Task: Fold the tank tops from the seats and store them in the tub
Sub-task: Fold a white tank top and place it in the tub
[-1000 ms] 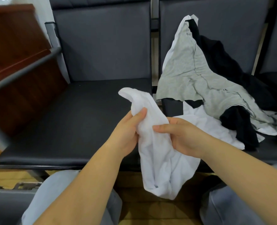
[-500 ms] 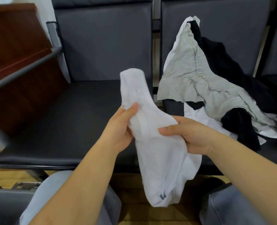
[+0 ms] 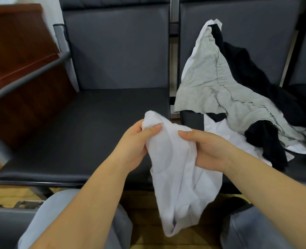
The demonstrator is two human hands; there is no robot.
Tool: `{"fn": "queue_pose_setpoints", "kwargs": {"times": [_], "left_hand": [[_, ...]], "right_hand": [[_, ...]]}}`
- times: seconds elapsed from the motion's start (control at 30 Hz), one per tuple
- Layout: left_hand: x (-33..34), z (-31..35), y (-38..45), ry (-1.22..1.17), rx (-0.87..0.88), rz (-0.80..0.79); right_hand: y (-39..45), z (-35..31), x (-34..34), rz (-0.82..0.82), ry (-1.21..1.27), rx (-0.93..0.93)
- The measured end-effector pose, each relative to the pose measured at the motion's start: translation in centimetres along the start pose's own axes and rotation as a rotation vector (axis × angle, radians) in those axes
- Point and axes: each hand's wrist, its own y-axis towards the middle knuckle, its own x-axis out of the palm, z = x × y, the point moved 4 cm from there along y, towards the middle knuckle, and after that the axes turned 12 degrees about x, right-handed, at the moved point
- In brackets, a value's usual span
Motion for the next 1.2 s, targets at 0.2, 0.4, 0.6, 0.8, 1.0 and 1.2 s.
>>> {"fn": "queue_pose_setpoints", "kwargs": {"times": [0.2, 0.4, 0.6, 0.8, 1.0, 1.2], "left_hand": [[0.8, 0.0, -0.6, 0.191, 0.014, -0.090], [0.4, 0.4, -0.9, 0.071, -0.065, -0.135], [-0.2, 0.3, -0.9, 0.027, -0.096, -0.180], [-1.0, 0.6, -0.4, 0.181, -0.056, -0.098], [-2.7, 1.1, -0.3, 0.321, -0.100, -0.015], [-4.7, 0.3, -0.1, 0.831, -0.301, 0.033]], "right_hand": [[0.0, 0.2, 0.2, -0.098, 0.037, 0.035], [-0.7, -1.2, 0.2, -0.067, 0.080, -0.081], [-1.1, -1.3, -0.1, -0.032, 0.085, -0.045], [-2.4, -2.9, -1.9, 0.238, 0.190, -0.175], [-3.4, -3.9, -4.7, 0.546, 0.264, -0.272], [-4.1, -4.5, -6.2, 0.736, 0.166, -0.379]]}}
